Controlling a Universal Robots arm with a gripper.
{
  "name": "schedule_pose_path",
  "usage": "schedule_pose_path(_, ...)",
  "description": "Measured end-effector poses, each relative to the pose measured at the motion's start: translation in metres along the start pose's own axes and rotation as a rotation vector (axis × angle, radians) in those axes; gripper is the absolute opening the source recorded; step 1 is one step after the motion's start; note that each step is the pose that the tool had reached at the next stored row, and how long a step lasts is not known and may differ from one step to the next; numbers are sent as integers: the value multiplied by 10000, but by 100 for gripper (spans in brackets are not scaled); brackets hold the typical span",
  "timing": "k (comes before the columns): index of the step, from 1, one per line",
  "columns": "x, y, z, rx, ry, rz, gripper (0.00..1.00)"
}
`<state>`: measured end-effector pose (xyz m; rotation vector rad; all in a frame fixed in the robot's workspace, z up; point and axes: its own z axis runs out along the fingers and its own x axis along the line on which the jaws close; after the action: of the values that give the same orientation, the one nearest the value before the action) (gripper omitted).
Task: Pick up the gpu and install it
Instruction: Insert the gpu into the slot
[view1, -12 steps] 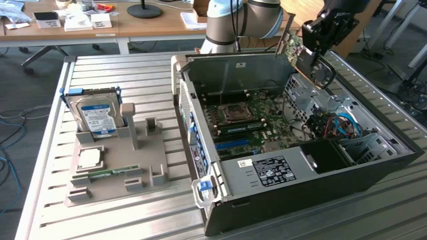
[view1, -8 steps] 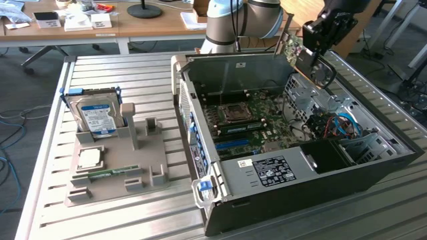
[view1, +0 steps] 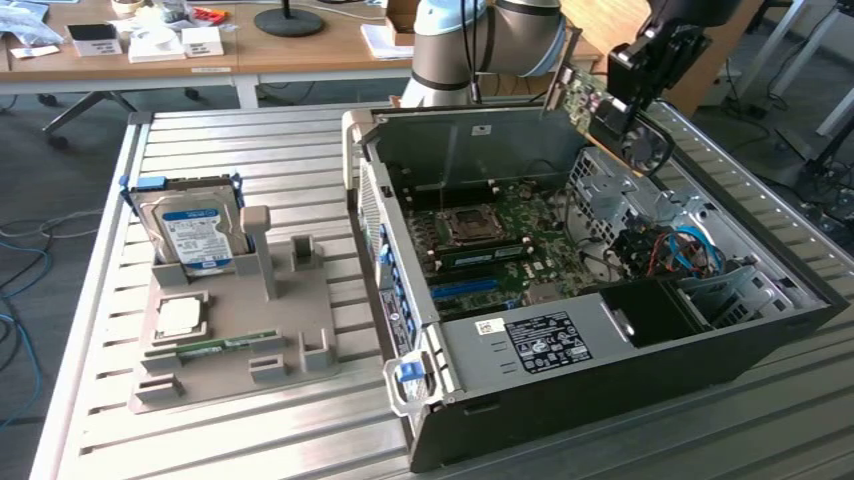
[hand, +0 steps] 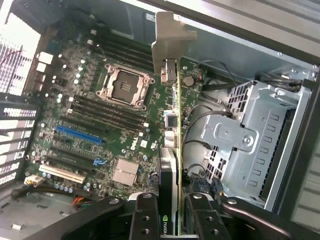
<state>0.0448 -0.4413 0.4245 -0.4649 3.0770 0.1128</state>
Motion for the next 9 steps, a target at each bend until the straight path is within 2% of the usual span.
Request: schedule_pose_path(9,0,0,0,-38,66,-977,27)
